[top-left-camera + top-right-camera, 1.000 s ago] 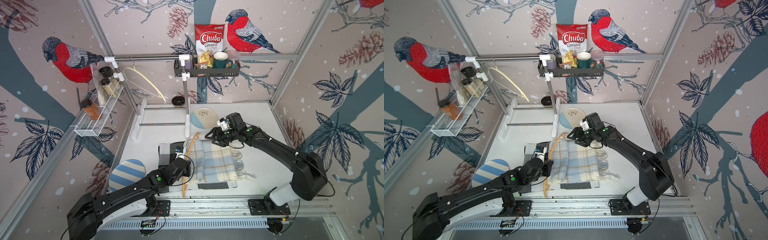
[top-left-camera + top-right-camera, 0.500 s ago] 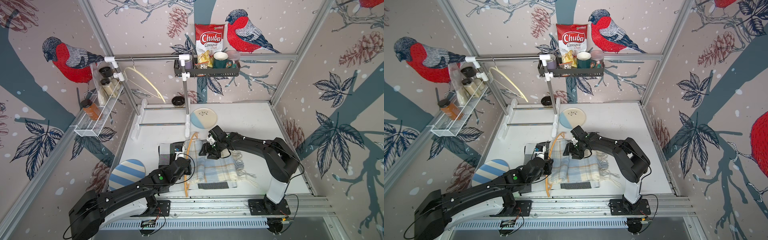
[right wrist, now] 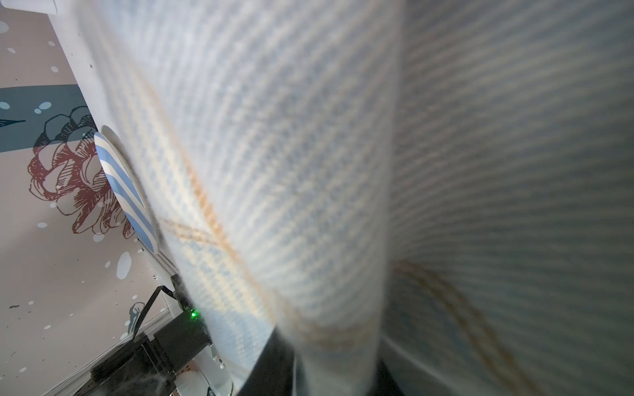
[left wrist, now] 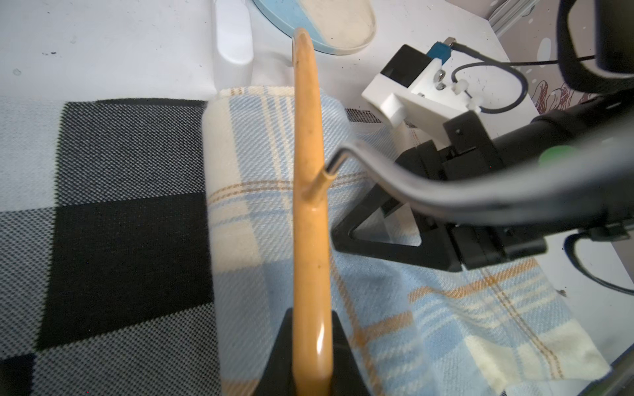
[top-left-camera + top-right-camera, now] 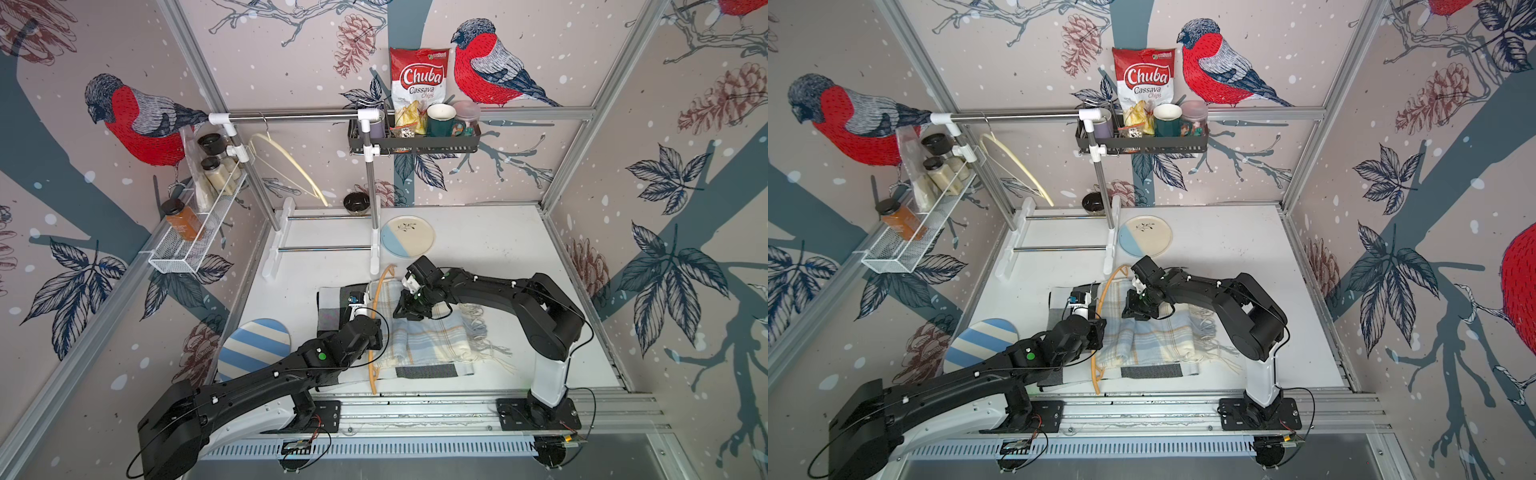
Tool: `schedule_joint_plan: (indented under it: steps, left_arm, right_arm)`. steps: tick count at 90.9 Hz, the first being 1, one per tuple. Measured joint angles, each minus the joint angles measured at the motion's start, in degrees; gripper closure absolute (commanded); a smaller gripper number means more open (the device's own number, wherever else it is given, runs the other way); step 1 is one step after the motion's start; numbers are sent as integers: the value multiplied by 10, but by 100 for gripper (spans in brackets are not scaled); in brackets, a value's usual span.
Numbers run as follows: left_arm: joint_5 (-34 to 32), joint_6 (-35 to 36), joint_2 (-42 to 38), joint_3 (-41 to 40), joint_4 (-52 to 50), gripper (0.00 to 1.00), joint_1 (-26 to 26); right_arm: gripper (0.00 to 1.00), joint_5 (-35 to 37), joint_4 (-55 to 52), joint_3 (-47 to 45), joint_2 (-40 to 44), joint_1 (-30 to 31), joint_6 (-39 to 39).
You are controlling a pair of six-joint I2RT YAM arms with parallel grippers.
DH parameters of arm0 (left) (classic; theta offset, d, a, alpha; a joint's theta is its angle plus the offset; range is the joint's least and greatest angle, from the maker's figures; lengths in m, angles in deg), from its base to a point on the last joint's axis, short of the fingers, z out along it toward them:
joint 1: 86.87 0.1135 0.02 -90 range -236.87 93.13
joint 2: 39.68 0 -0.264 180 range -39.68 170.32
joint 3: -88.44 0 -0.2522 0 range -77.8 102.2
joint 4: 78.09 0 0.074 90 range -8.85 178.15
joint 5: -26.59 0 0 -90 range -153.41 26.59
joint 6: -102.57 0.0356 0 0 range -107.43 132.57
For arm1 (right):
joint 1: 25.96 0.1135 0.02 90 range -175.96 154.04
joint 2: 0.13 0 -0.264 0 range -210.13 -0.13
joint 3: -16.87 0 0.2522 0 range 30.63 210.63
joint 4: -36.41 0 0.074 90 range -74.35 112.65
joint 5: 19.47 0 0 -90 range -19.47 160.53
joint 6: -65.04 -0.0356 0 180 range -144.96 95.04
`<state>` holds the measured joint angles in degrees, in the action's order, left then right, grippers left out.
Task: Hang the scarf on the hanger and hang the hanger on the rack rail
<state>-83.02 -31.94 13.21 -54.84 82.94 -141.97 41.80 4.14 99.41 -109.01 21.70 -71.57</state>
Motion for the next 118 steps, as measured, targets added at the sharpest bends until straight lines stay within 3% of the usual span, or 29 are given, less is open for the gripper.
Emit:
schedule_joint_plan:
  steps: [10, 22, 30, 42, 51, 60, 65, 80, 104, 118]
  left_arm:
    - [0, 0, 3, 1, 0, 100, 0]
    - [1, 0, 8, 2, 2, 100, 0]
    - [1, 0, 10, 3, 2, 100, 0]
    - [1, 0, 12, 4, 2, 100, 0]
    - [1, 0, 12, 4, 2, 100, 0]
    - [1, 0, 11, 4, 2, 100, 0]
    - [1, 0, 12, 4, 2, 100, 0]
    - [1, 0, 17, 9, 2, 100, 0]
    - [17, 2, 3, 56, -53, 100, 0]
    - [46, -6, 22, 93, -33, 100, 0]
  right_arm:
    - [41, 14, -18, 9, 9, 0, 13]
    - [54, 37, -44, 9, 31, 3, 22]
    - [58, 43, -49, 9, 42, 10, 28]
    - [57, 38, -47, 9, 38, 18, 28]
    - [48, 30, -42, 8, 24, 18, 27]
    - [46, 28, -42, 7, 19, 17, 27]
    - [56, 27, -41, 8, 16, 17, 27]
    - [99, 18, -35, 8, 12, 14, 25]
    - [100, -8, -31, 6, 92, 7, 24]
    - [100, -15, -57, -43, 213, -70, 36]
